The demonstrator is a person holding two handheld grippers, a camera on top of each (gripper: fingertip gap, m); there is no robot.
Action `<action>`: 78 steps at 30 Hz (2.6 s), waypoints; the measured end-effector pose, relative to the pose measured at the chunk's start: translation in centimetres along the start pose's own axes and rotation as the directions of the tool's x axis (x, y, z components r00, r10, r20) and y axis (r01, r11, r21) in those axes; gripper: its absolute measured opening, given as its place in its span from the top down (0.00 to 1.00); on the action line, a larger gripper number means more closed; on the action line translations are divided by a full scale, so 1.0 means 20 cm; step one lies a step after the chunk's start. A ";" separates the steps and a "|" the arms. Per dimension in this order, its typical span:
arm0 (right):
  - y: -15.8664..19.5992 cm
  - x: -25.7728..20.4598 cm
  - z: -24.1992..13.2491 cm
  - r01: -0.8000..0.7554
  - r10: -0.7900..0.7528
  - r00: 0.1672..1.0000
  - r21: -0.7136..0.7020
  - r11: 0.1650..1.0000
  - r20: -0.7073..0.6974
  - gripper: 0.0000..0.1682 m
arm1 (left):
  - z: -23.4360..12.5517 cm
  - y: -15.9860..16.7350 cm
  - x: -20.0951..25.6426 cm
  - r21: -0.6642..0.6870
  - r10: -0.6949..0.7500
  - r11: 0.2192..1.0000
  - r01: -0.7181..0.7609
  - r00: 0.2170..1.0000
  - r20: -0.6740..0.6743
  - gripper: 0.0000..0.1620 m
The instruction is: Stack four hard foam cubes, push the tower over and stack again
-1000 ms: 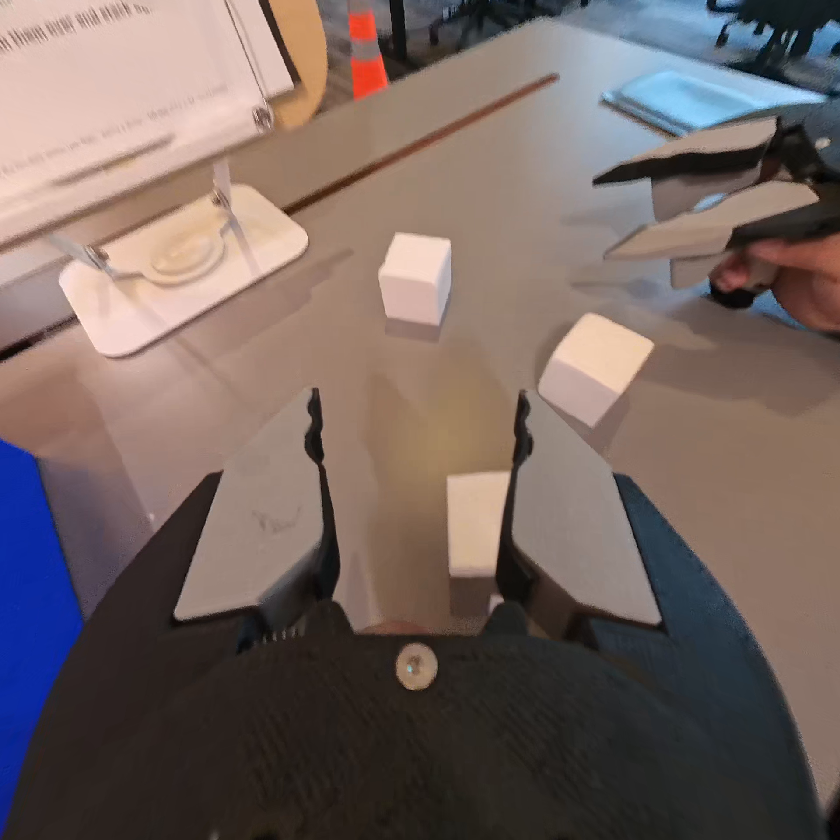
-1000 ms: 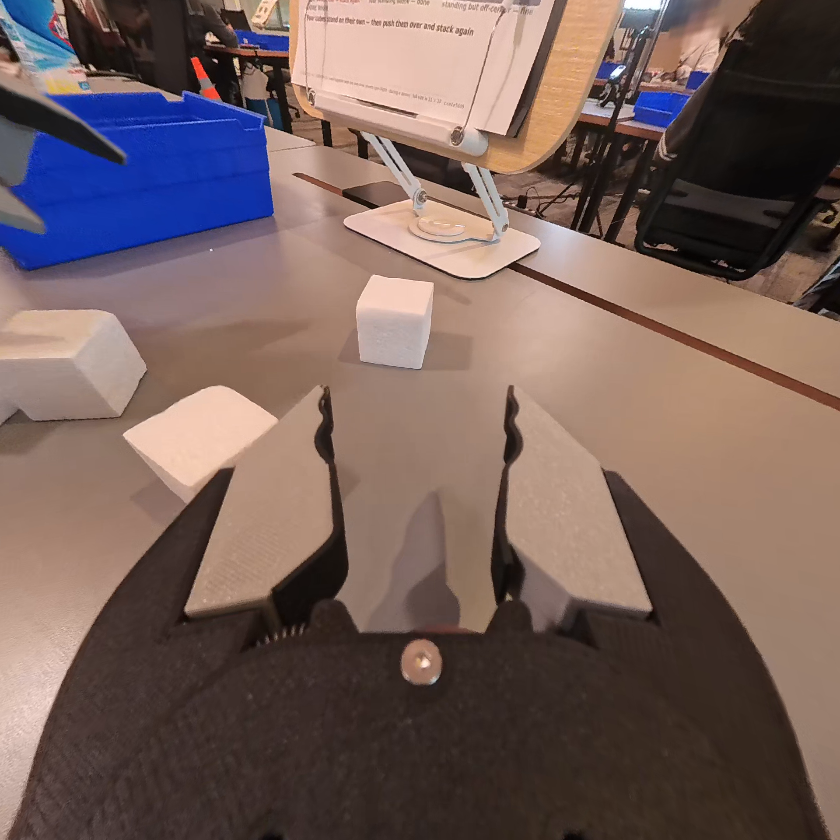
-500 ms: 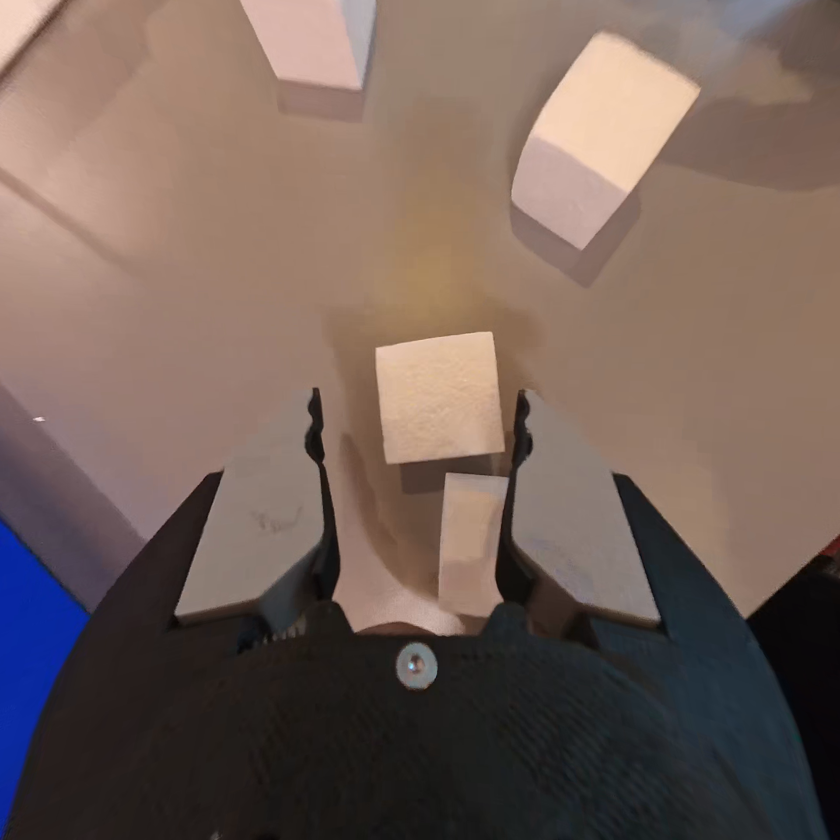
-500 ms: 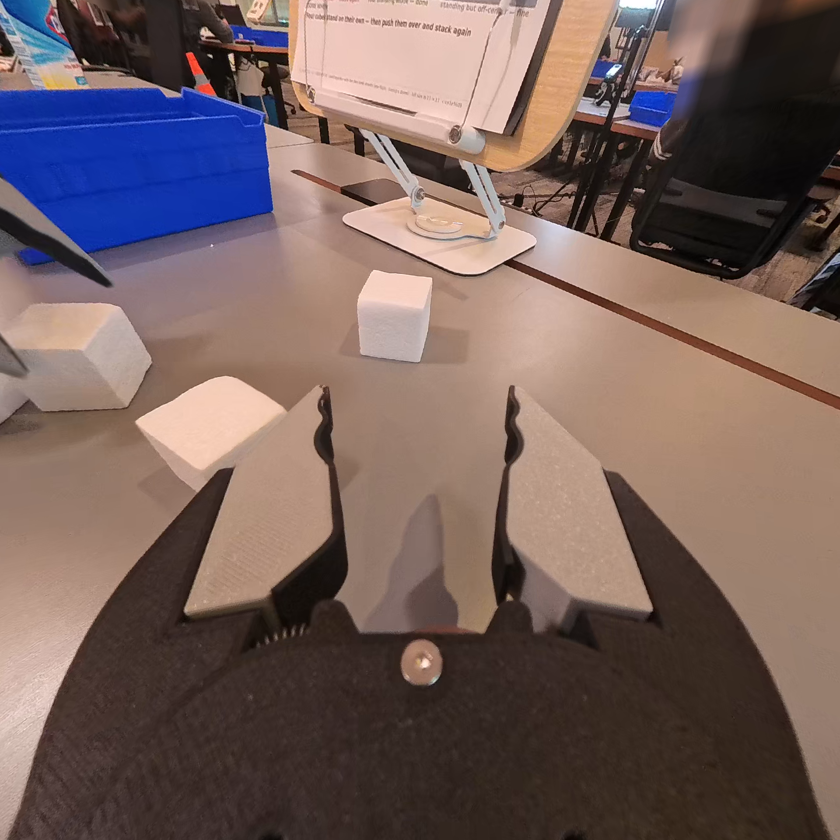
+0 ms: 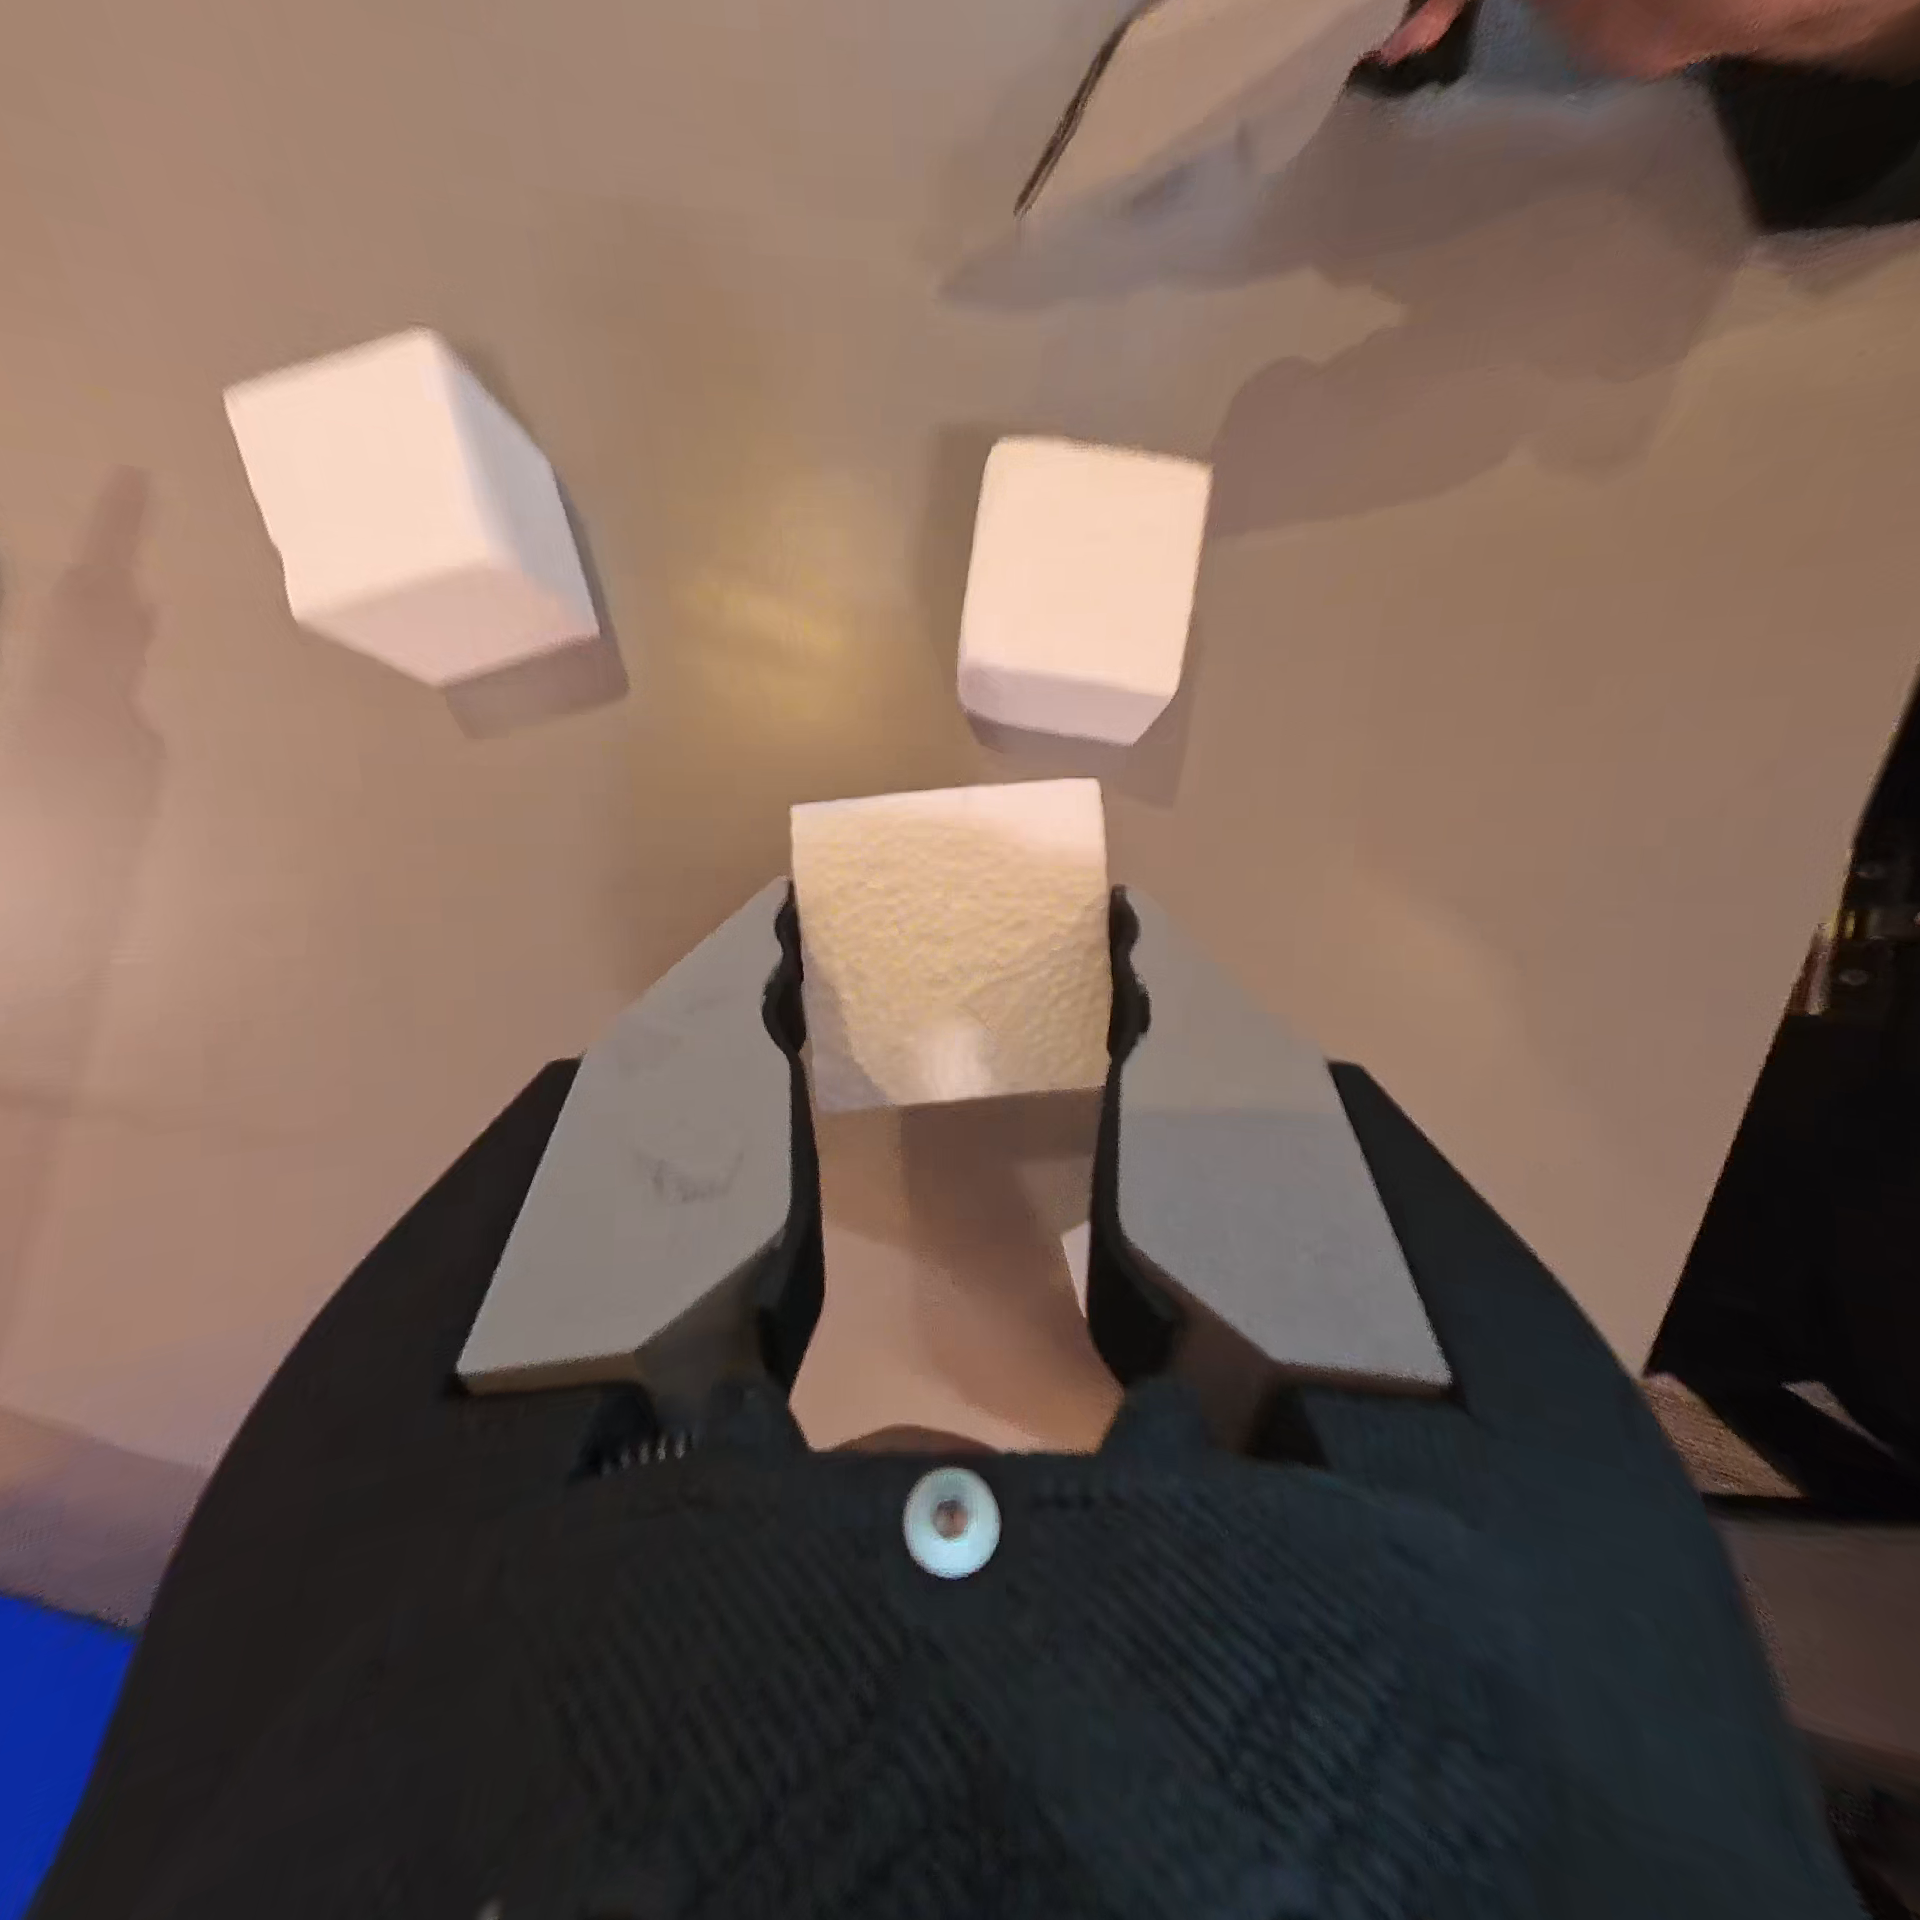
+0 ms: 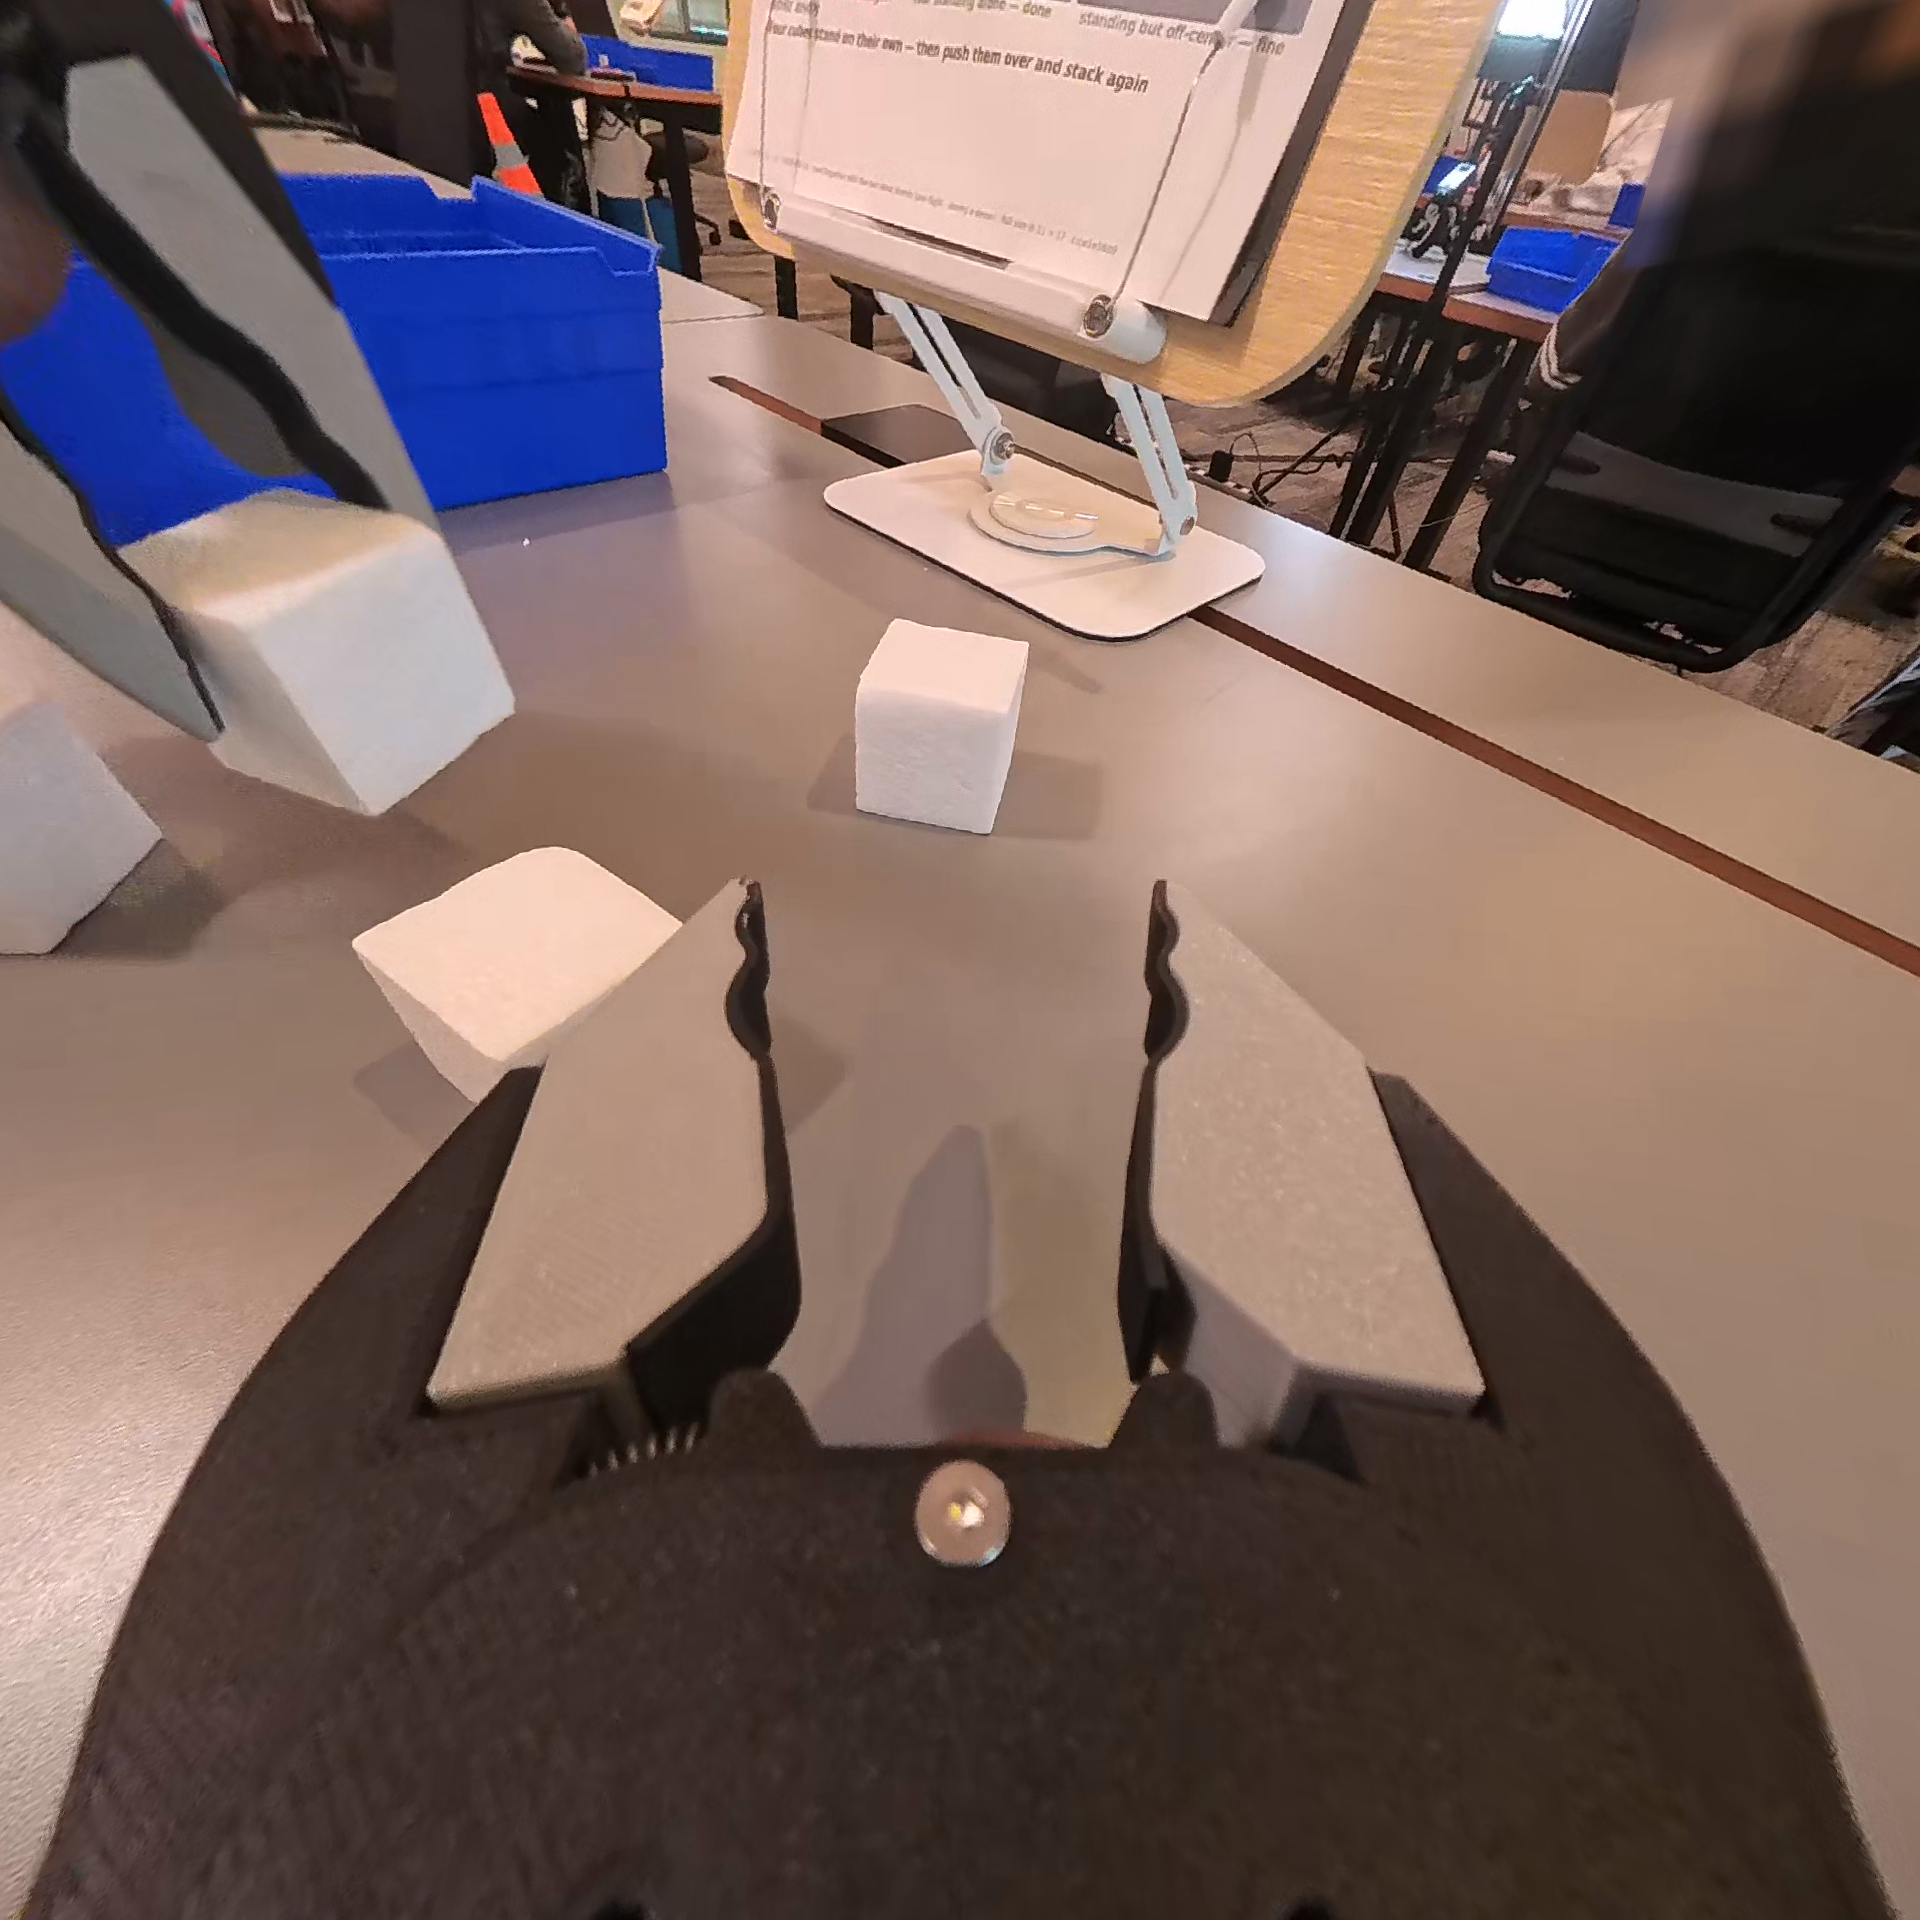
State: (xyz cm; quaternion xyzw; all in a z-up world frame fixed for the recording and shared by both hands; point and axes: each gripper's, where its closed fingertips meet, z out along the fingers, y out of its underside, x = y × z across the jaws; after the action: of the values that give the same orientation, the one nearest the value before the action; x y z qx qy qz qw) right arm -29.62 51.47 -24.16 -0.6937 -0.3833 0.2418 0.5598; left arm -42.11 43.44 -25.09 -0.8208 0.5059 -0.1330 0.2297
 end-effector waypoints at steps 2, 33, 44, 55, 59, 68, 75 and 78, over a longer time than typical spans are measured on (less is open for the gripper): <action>-0.01 0.00 0.00 0.013 -0.013 1.000 0.002 1.000 -0.007 0.58 | -0.01 -0.08 0.03 0.045 0.064 0.997 -0.062 0.997 -0.044 0.65; -0.03 0.01 -0.02 0.039 -0.039 0.999 0.016 0.999 -0.021 0.59 | 0.19 -0.34 0.17 -0.033 0.219 0.974 -0.223 0.970 -0.101 0.65; -0.03 0.00 -0.02 0.046 -0.046 0.999 0.009 0.999 -0.017 0.59 | 0.22 -0.34 0.17 -0.027 0.215 0.975 -0.219 0.971 -0.104 0.65; -0.03 0.01 -0.02 0.046 -0.046 0.999 0.009 0.999 -0.017 0.59 | 0.22 -0.37 0.19 0.025 0.221 0.975 -0.220 0.968 -0.122 0.46; -0.03 0.01 -0.02 0.044 -0.043 0.999 0.013 0.999 -0.021 0.59 | 0.16 -0.37 0.15 0.037 0.217 0.976 -0.215 0.974 -0.072 0.34; -0.06 0.03 -0.04 0.033 -0.032 0.999 0.035 0.999 -0.033 0.59 | -0.21 -0.01 0.07 0.075 0.028 0.996 -0.043 0.982 0.187 0.34; -0.07 0.00 -0.04 0.064 -0.063 0.997 0.035 0.997 -0.033 0.59 | -0.23 0.48 0.20 0.065 -0.190 0.982 0.179 0.946 0.262 0.35; -0.06 0.01 -0.04 0.061 -0.060 0.998 0.034 0.998 -0.034 0.59 | -0.19 0.55 0.24 0.104 -0.256 0.966 0.238 0.938 0.232 0.36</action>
State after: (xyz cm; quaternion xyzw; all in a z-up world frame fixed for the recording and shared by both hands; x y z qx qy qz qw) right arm -29.33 51.26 -22.75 -0.6758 -0.3903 0.2199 0.5853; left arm -50.07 34.13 -27.47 -0.8787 0.3614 -0.0776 0.3020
